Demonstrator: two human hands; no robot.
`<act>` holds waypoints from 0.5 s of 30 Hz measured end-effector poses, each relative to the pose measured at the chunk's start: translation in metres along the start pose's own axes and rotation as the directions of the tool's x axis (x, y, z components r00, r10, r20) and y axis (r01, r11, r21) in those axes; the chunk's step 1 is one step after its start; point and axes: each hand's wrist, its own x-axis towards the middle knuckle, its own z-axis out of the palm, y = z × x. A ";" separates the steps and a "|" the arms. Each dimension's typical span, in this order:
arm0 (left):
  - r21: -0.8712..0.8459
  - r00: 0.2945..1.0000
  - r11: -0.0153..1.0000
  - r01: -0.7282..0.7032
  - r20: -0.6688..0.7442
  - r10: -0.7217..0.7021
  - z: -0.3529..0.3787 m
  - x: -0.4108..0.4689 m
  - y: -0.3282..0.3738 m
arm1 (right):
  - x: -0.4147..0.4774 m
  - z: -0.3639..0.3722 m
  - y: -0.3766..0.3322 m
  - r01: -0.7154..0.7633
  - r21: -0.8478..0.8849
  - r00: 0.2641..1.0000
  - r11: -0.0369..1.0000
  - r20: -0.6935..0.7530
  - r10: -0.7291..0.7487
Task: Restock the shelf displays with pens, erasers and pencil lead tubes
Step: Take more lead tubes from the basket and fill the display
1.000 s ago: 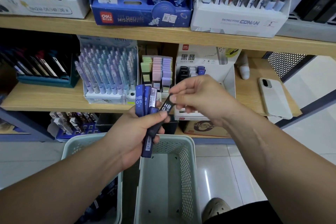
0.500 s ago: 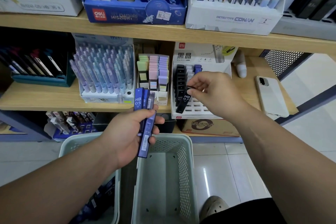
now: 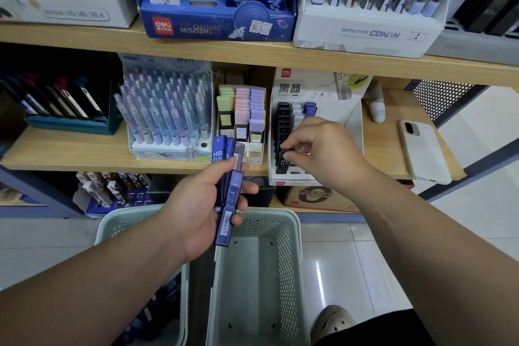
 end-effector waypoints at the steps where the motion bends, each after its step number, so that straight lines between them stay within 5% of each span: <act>1: -0.004 1.000 1.000 -0.002 0.015 0.002 0.000 -0.001 0.000 | 0.000 0.001 -0.001 -0.007 -0.002 1.000 1.000 -0.013 0.007; 6: 0.003 0.997 0.999 -0.038 0.073 0.038 0.005 -0.005 0.001 | 0.000 -0.003 -0.026 -0.073 0.197 0.992 0.978 -0.083 0.091; 9: 0.076 0.991 0.995 -0.064 0.119 0.054 0.012 -0.006 -0.002 | -0.001 0.000 -0.042 -0.199 0.437 0.977 0.877 0.023 0.211; 15: 0.201 0.976 0.977 -0.073 0.218 0.028 0.021 -0.007 -0.015 | -0.010 -0.006 -0.042 -0.285 0.551 0.958 0.784 0.155 0.239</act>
